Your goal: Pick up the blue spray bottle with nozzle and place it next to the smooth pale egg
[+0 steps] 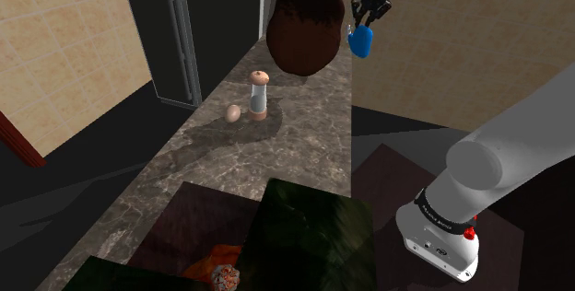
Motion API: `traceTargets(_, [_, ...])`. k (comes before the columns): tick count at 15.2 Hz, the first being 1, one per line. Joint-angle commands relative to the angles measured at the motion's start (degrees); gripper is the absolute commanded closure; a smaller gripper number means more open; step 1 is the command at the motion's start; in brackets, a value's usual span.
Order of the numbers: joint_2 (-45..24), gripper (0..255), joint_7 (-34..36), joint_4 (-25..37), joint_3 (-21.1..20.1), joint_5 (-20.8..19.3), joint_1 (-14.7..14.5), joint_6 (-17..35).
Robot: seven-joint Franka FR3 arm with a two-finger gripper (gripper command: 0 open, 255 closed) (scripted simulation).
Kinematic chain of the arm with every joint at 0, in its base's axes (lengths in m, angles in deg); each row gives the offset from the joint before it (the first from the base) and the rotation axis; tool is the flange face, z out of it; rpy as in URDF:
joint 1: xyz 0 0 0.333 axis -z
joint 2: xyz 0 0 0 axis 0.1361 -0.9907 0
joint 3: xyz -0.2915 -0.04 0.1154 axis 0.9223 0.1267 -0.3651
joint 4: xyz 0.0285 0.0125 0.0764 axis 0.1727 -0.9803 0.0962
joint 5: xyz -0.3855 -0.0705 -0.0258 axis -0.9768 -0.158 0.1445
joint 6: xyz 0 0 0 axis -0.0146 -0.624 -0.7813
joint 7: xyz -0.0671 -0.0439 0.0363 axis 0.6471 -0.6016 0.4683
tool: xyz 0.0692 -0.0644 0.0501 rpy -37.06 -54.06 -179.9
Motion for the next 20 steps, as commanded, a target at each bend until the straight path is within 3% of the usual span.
traceTargets(1, [0.2,255,-0.4,1.3,0.0,0.2,0.0,-1.4])
traceTargets(14, [0.6,255,-2.3,10.5,-0.2,1.5,-0.3,-11.0])
traceTargets(20, [1.7,255,6.9,6.4,-5.1,-1.0,-3.2,-9.7])
